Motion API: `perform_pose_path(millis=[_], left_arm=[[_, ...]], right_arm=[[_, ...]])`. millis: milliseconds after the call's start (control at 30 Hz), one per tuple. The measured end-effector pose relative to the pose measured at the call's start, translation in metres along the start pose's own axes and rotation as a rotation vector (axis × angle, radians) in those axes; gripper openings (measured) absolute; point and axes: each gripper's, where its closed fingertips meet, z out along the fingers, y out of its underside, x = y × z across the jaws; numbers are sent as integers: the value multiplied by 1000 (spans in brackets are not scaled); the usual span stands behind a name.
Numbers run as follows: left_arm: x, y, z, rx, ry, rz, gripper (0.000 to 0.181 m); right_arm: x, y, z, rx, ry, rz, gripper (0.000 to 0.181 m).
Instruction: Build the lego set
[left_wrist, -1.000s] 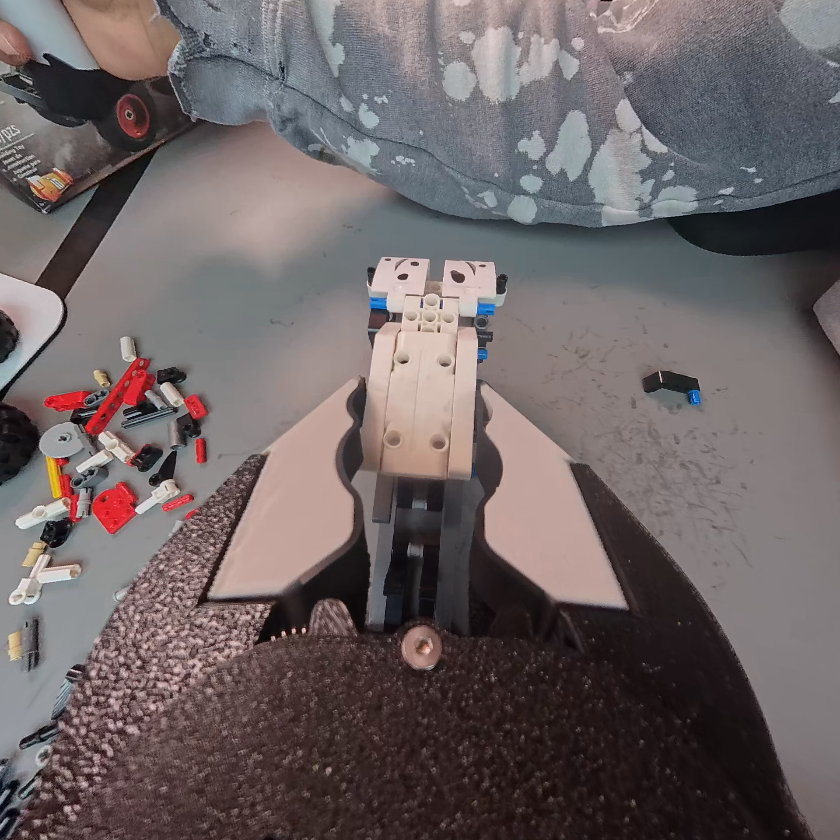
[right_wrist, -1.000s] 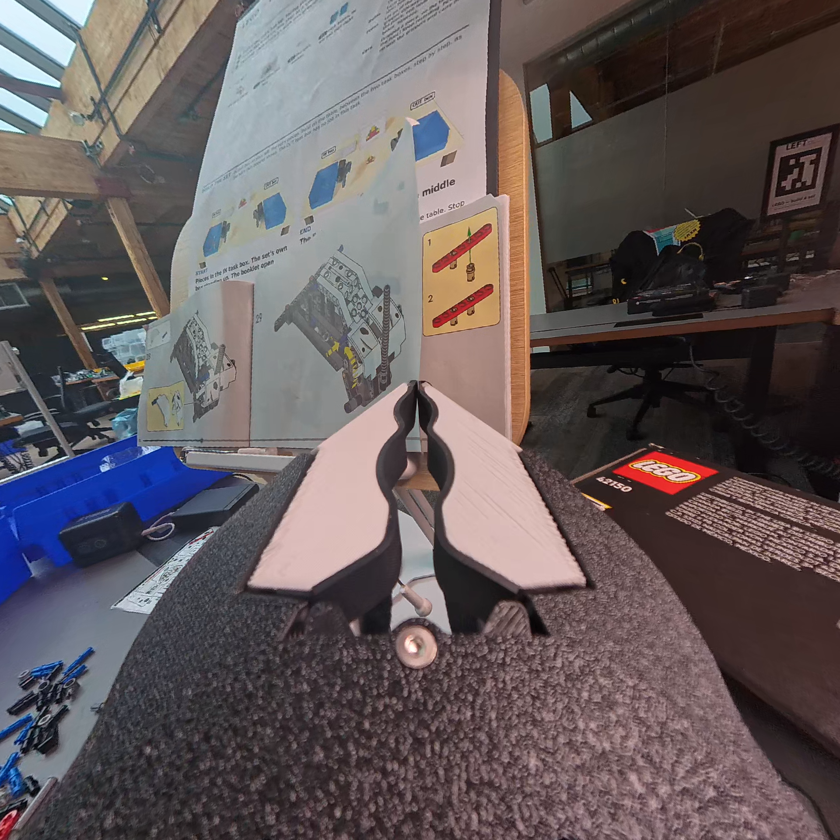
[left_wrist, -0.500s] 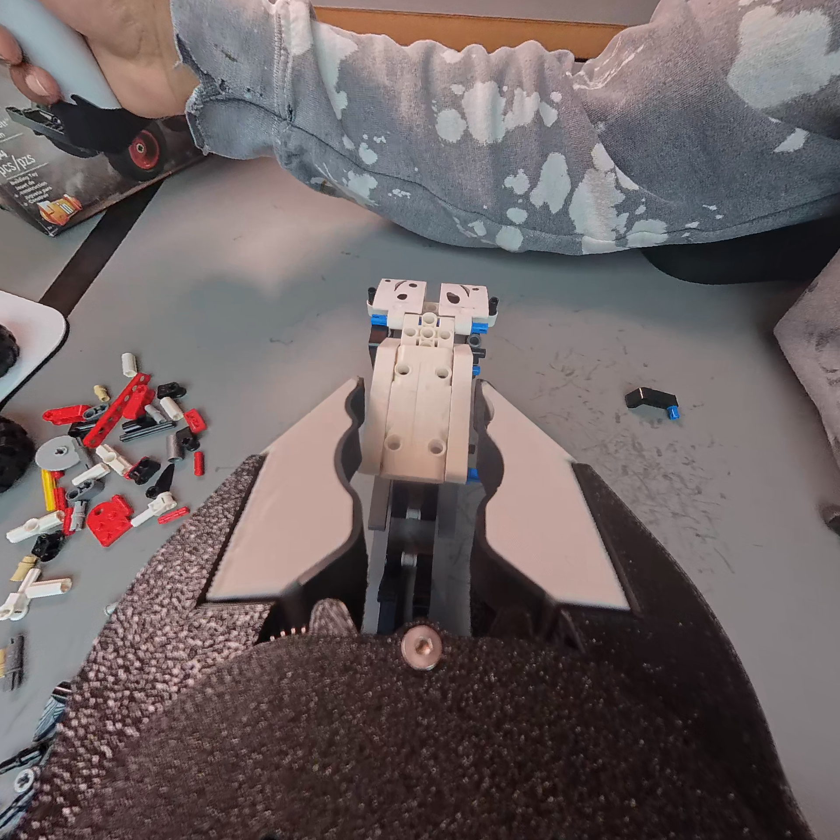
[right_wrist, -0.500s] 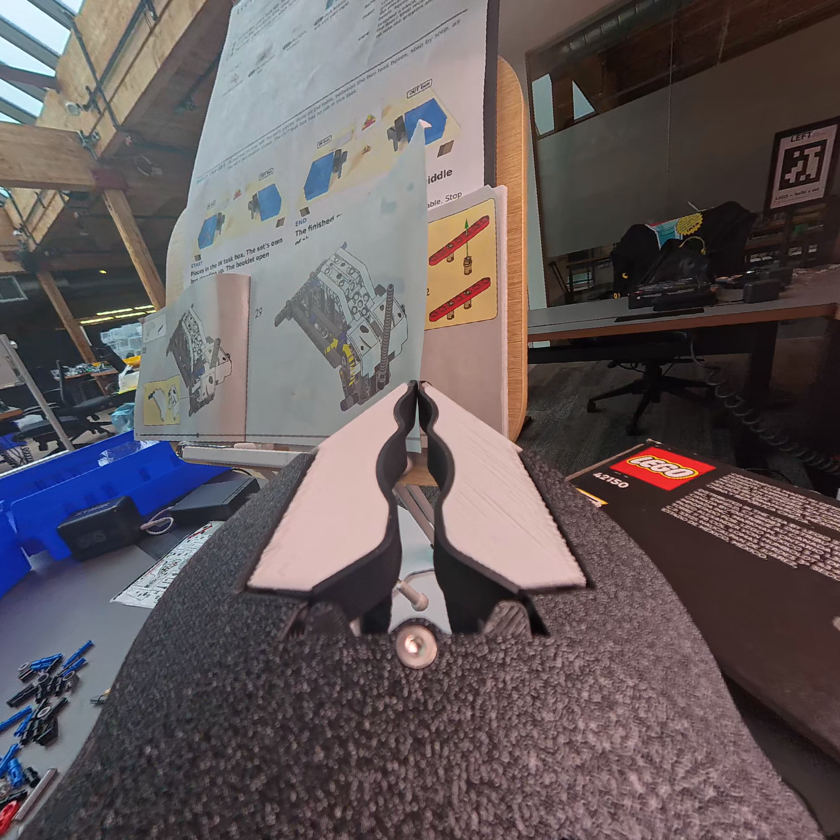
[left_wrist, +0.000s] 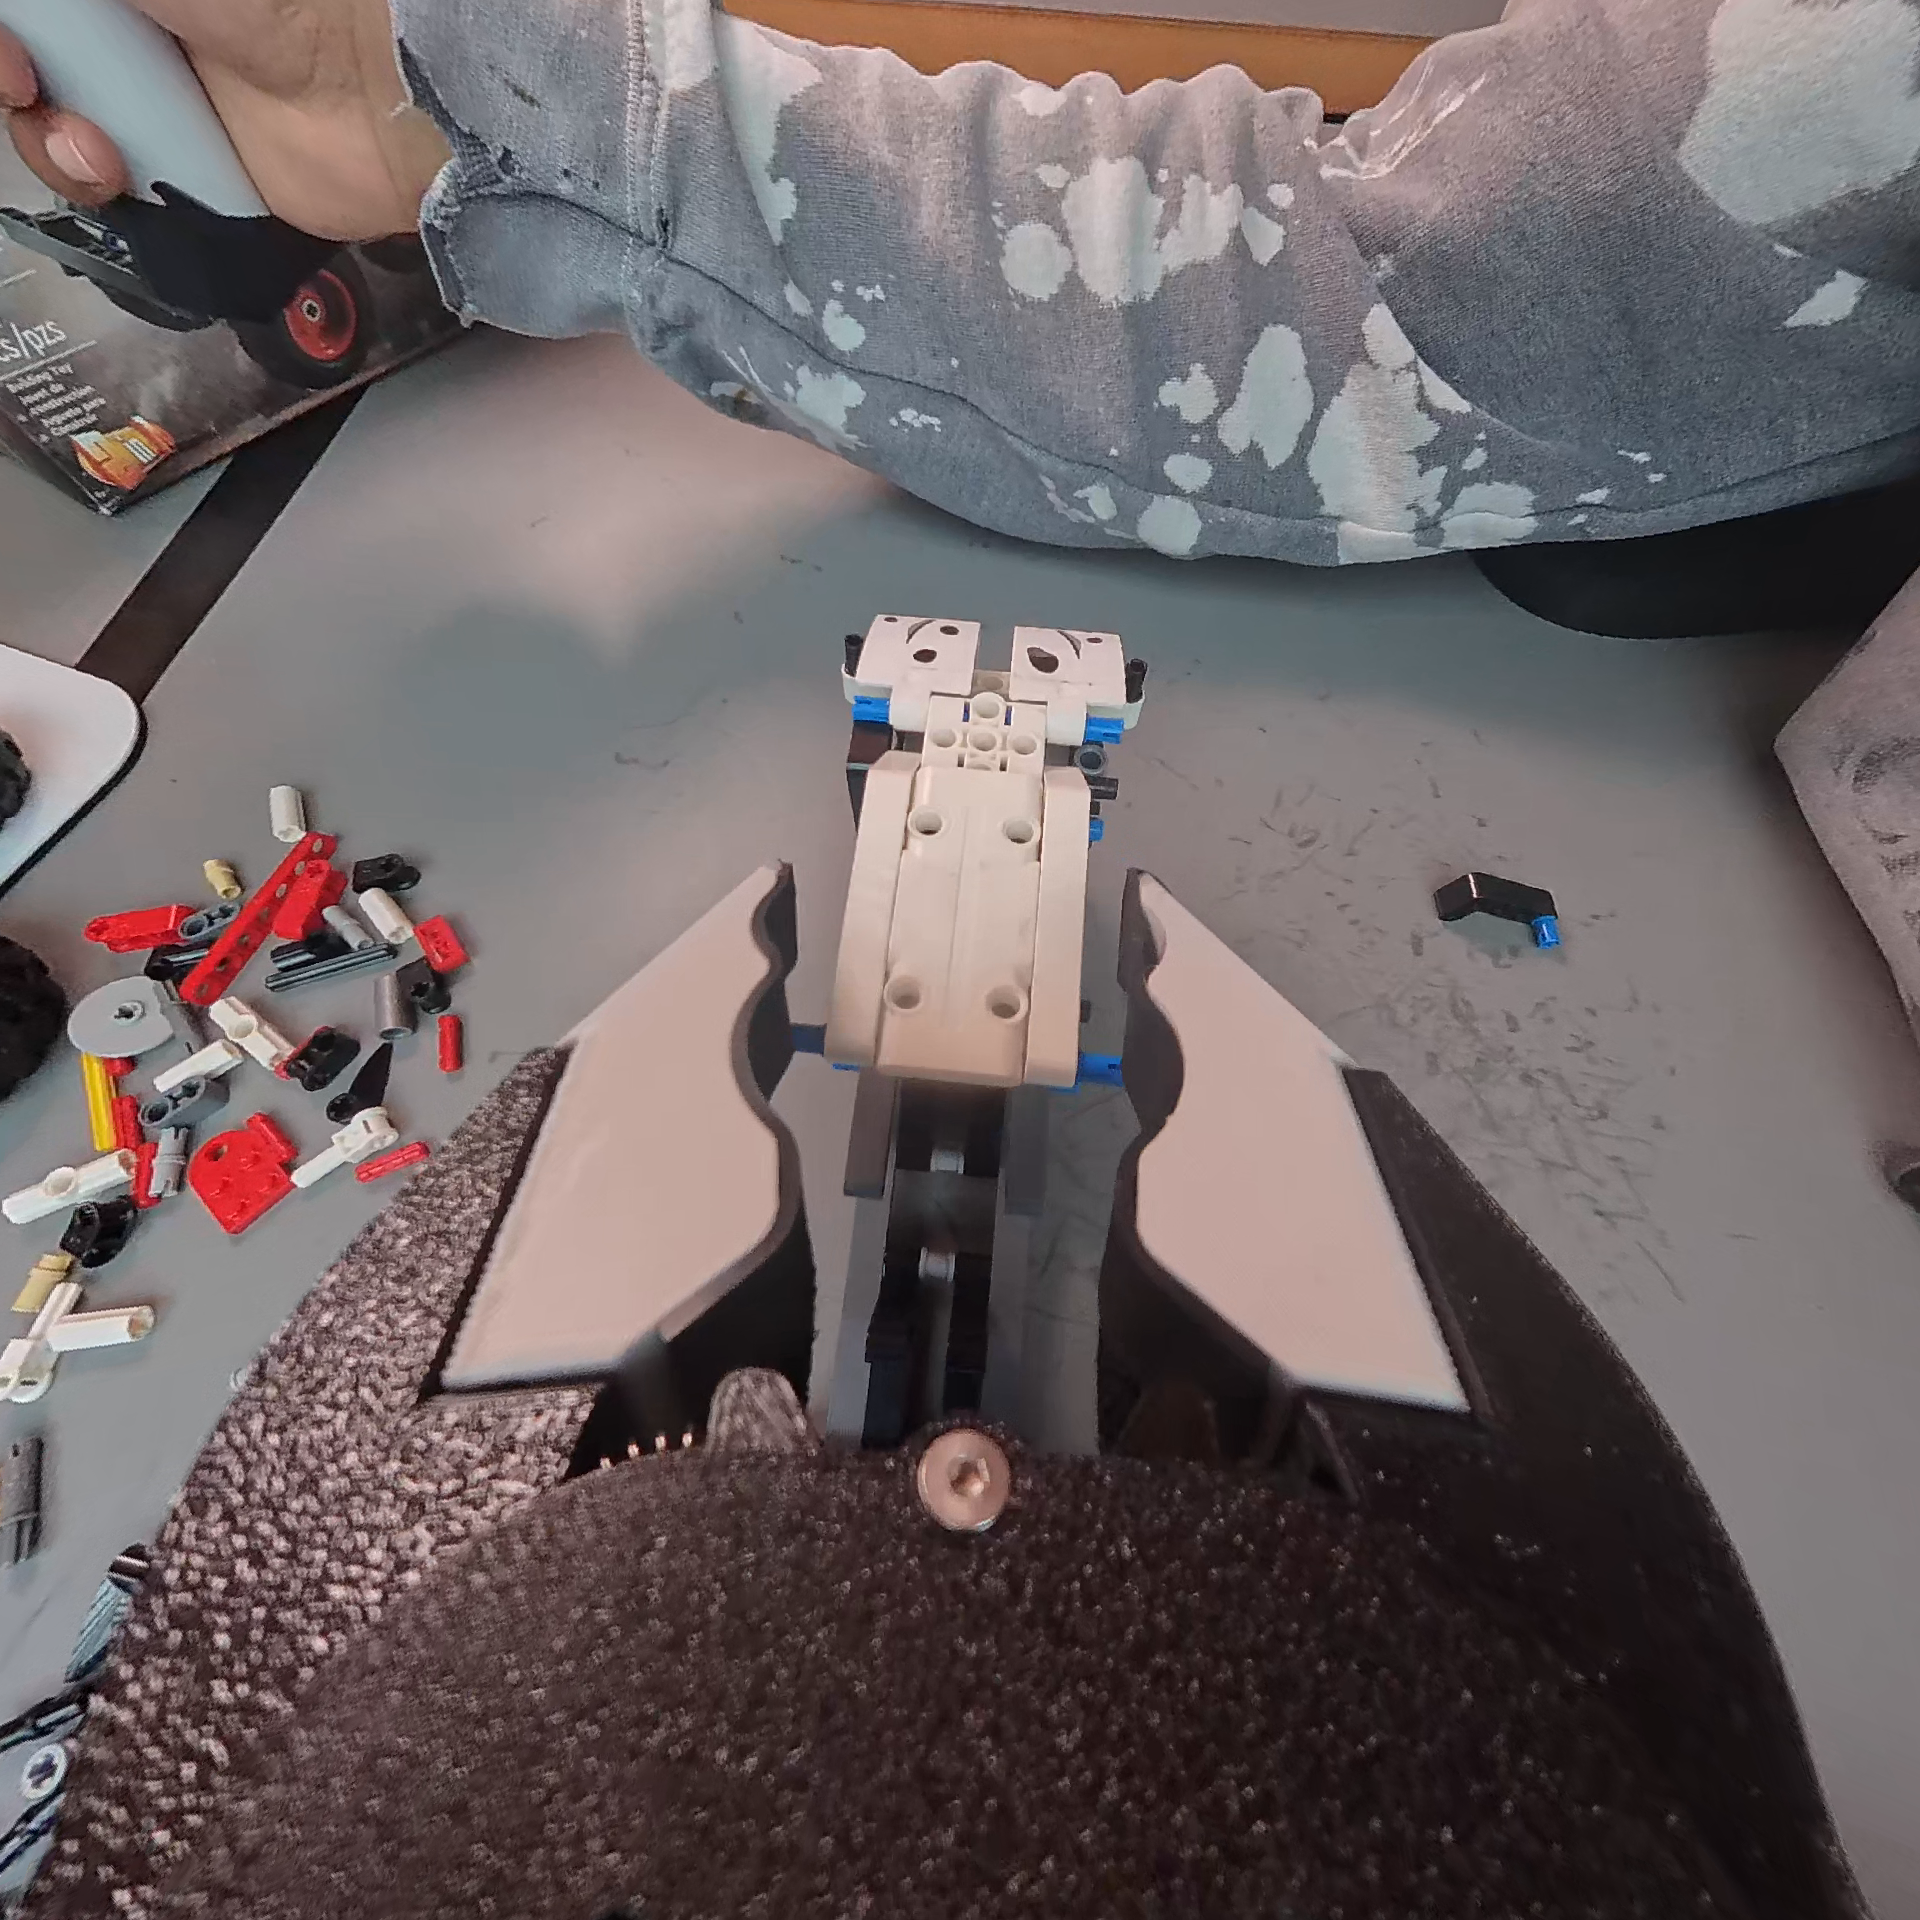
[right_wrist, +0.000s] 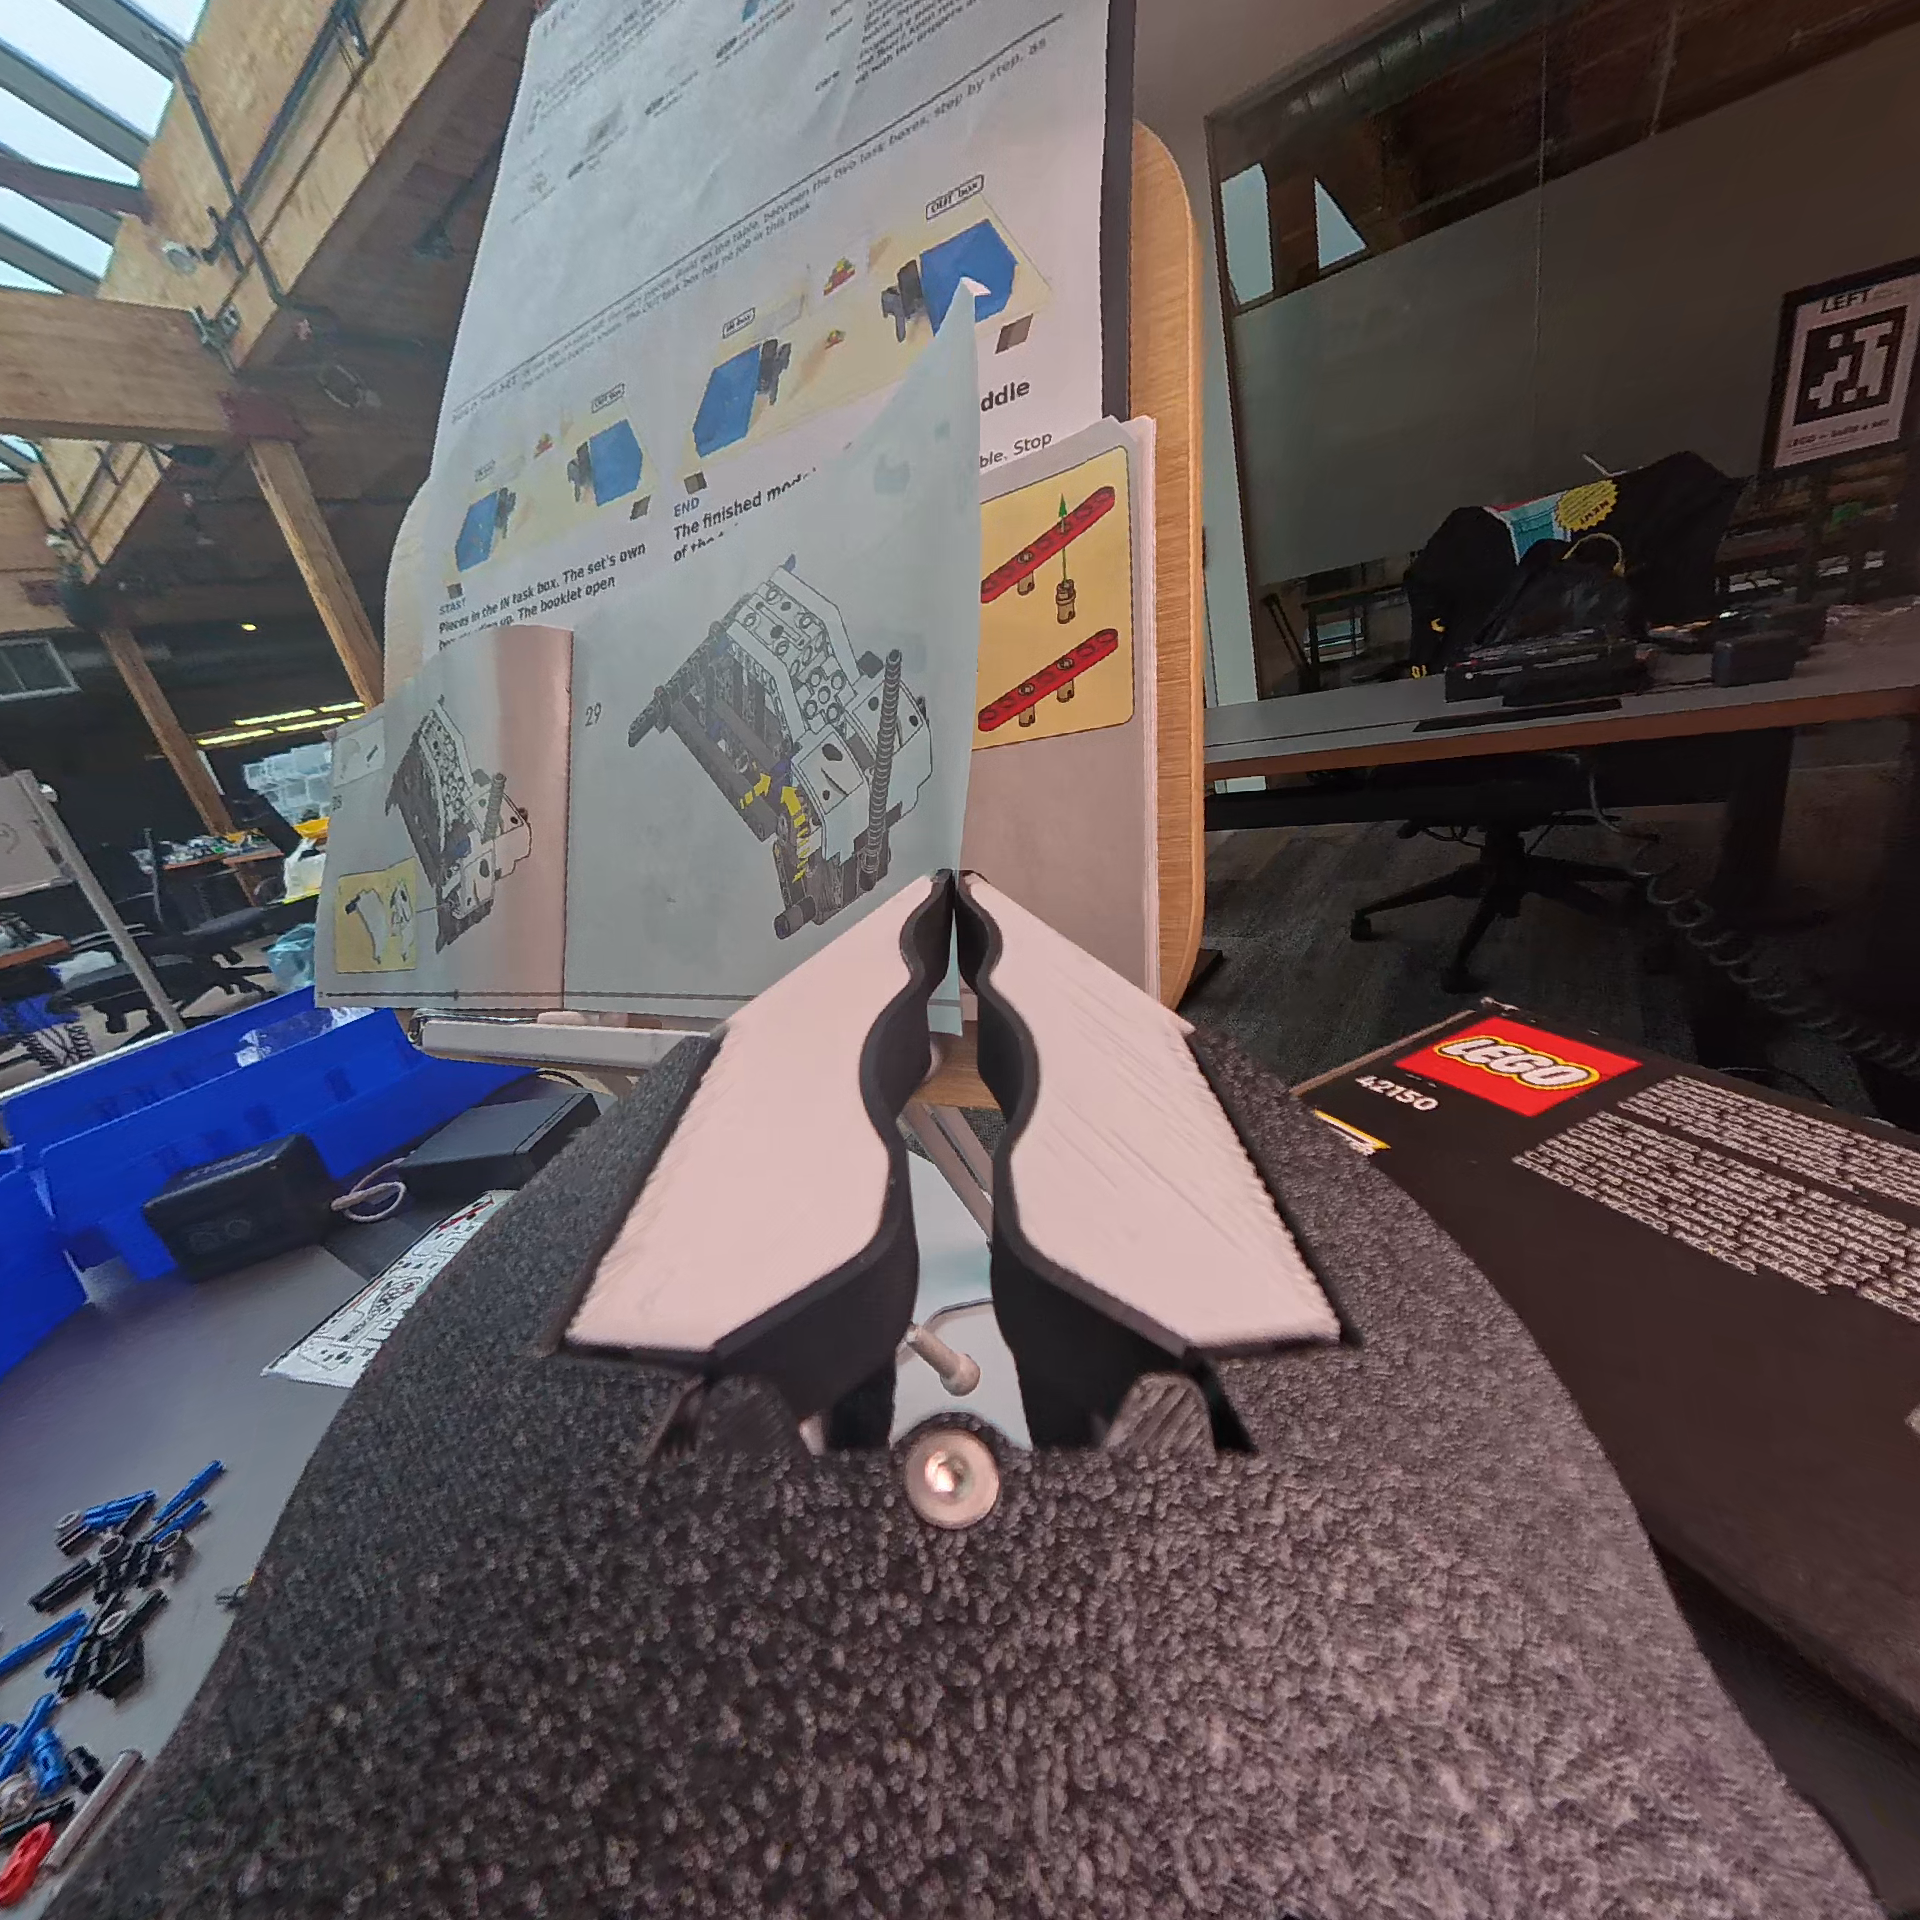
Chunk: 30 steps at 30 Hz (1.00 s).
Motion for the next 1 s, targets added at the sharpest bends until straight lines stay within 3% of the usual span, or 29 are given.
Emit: perform_pose_path(millis=[267,1000], left_arm=[[-1,7,3,-35,-7,9,47],[-12,6,4,1,-52,-42,47]], right_arm=[[0,0,0,3,-4,3,0],[-3,-4,-1,18,-16,8,0]])
